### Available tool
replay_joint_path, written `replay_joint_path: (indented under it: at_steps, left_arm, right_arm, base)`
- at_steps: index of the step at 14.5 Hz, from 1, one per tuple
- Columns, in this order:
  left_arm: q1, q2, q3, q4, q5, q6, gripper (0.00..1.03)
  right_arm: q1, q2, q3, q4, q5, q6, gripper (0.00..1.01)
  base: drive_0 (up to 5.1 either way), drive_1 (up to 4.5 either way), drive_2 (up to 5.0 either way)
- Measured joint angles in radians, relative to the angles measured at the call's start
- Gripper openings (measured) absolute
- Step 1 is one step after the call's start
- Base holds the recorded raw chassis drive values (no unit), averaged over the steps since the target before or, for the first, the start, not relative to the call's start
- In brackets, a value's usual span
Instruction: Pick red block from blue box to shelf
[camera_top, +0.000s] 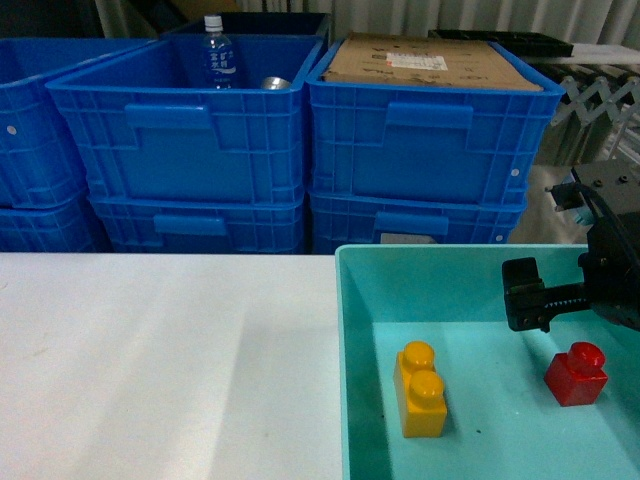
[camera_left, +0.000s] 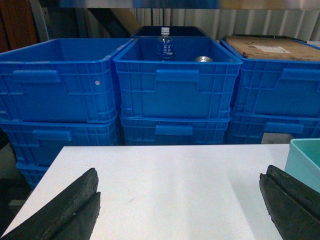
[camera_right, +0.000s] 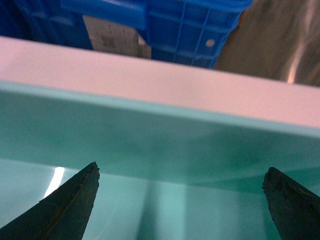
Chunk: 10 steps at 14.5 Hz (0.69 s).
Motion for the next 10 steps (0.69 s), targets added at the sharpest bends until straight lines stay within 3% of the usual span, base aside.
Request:
replay_joint_path:
  at_steps: [4,10]
  left_arm:
    - [0.000,0.000,0.000,0.000,0.000,0.000,0.98]
    - [0.000,0.000,0.000,0.000,0.000,0.000,0.98]
  right_arm:
    - [-0.008,-0.029,-0.024,-0.113,-0.123,0.092,0.98]
    - [-0.015,-0.019,-0.093,-0.078,-0.110,0.103,0.98]
  base:
    - [0.0,0.00,0.0]
    - [0.0,0.00,0.0]
